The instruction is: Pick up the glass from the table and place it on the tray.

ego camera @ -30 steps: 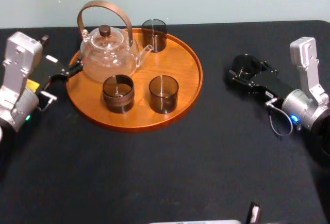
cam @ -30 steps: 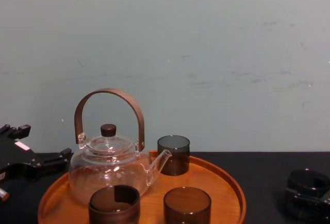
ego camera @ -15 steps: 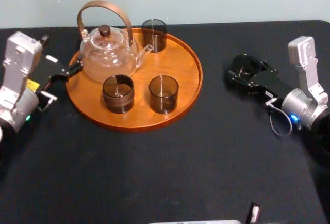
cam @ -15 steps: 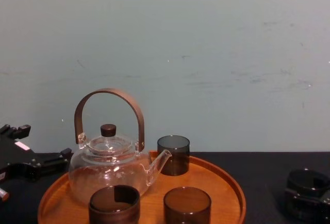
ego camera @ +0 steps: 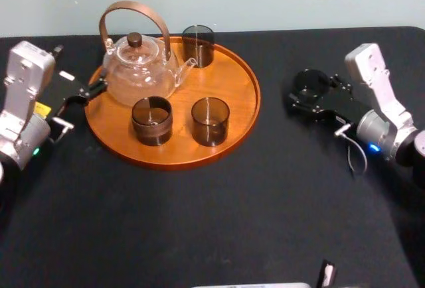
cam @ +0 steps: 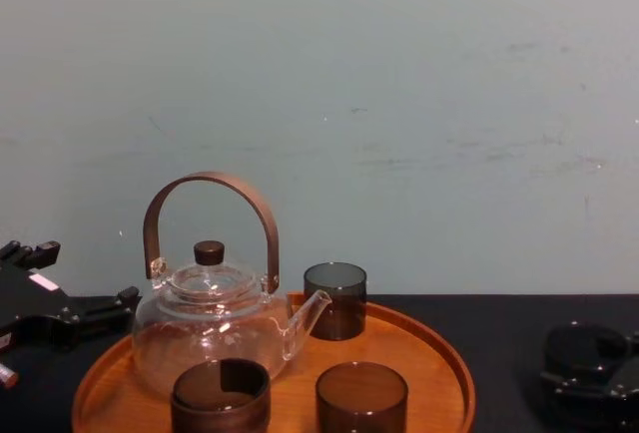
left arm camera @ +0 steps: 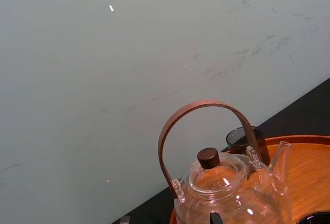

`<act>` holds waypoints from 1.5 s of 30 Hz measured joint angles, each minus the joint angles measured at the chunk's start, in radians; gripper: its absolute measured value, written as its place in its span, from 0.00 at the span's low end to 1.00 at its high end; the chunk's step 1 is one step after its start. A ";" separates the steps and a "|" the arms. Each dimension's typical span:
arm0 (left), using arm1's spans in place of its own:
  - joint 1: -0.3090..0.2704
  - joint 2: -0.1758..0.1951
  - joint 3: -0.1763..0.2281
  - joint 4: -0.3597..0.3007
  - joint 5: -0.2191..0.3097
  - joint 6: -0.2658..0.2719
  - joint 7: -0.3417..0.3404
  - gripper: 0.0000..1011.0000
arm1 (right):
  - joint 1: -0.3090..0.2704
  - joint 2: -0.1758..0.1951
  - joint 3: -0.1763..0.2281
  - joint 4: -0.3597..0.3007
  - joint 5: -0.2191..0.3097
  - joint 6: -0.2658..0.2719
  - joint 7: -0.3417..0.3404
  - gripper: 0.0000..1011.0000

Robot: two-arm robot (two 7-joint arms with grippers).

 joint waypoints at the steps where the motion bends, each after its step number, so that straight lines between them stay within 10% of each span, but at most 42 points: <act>1: 0.000 0.000 0.000 0.000 0.000 0.000 0.000 0.99 | 0.000 0.001 -0.002 -0.004 -0.004 0.002 0.000 0.89; 25: 0.000 0.000 0.000 0.000 0.000 0.000 0.000 0.99 | 0.058 -0.032 -0.058 -0.097 -0.094 -0.012 0.019 0.89; 45: 0.000 0.000 0.000 0.000 0.000 0.000 0.000 0.99 | 0.201 -0.126 -0.115 0.133 -0.104 -0.116 0.075 0.89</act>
